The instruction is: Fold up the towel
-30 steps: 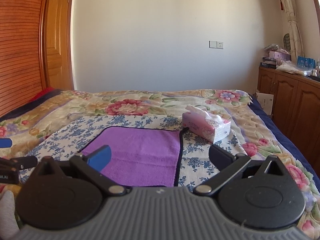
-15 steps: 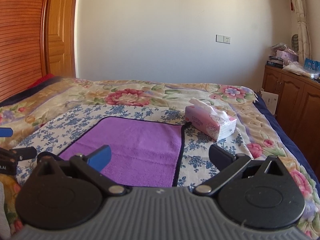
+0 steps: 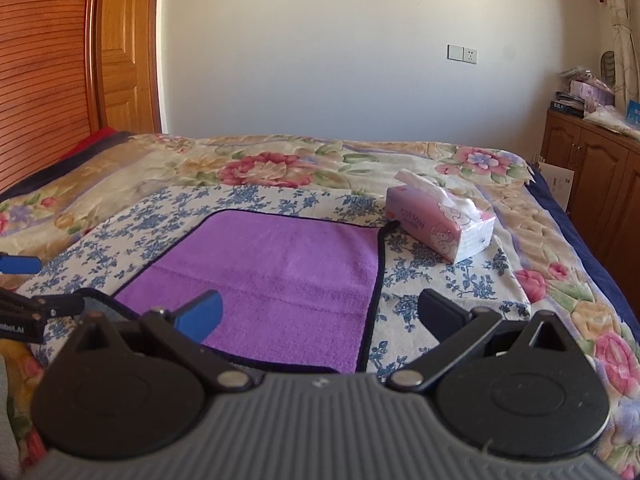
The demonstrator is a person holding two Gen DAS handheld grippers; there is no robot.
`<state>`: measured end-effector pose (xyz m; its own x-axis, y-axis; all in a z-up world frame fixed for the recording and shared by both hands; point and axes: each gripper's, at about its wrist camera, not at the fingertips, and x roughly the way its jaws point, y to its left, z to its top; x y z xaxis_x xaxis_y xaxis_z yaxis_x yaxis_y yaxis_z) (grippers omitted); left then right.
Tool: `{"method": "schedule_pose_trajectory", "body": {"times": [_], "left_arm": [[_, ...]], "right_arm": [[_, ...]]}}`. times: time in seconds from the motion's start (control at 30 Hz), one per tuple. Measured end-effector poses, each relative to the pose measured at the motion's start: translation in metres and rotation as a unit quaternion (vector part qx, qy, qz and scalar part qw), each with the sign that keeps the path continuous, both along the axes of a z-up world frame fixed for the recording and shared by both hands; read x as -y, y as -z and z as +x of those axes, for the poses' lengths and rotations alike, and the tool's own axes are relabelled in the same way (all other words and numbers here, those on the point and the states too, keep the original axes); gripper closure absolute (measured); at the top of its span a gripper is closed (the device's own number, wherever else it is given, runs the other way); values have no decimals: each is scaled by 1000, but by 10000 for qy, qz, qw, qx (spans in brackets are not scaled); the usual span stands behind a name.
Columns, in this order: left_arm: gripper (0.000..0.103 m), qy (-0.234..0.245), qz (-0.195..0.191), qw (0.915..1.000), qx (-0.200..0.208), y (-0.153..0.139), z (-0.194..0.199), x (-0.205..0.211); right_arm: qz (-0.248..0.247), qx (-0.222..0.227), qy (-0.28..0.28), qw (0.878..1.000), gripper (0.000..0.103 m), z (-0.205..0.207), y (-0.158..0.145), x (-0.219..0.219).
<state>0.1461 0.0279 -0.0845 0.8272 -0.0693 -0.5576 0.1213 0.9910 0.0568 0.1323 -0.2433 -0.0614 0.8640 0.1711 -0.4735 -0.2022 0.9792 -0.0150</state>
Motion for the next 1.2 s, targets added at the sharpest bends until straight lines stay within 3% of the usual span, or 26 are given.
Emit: {"method": "schedule_pose_trajectory", "body": {"times": [0.2, 0.37, 0.57, 0.7, 0.77, 0.83, 1.2], "left_arm": [[15, 85, -157, 9996, -202, 6, 12, -6], [38, 133, -223, 9990, -353, 11, 20, -9], [57, 108, -389, 9976, -557, 16, 25, -15], [62, 124, -438, 9967, -674, 19, 26, -15], [64, 127, -415, 9963, -736, 21, 27, -14], [64, 92, -418, 9961, -777, 22, 28, -15], [72, 135, -459, 9942, -963, 28, 31, -14]], "right_arm": [[-53, -113, -32, 9999, 0, 4, 4, -1], [-169, -266, -57, 9995, 0, 9, 10, -3], [-281, -663, -58, 9974, 0, 18, 23, -2], [-217, -970, -87, 9950, 1, 25, 32, 0], [-206, -1135, -103, 9933, 12, 28, 35, -1], [-127, -1340, -152, 9908, 16, 32, 39, 1], [271, -1890, -182, 9814, 30, 38, 48, 11]]}}
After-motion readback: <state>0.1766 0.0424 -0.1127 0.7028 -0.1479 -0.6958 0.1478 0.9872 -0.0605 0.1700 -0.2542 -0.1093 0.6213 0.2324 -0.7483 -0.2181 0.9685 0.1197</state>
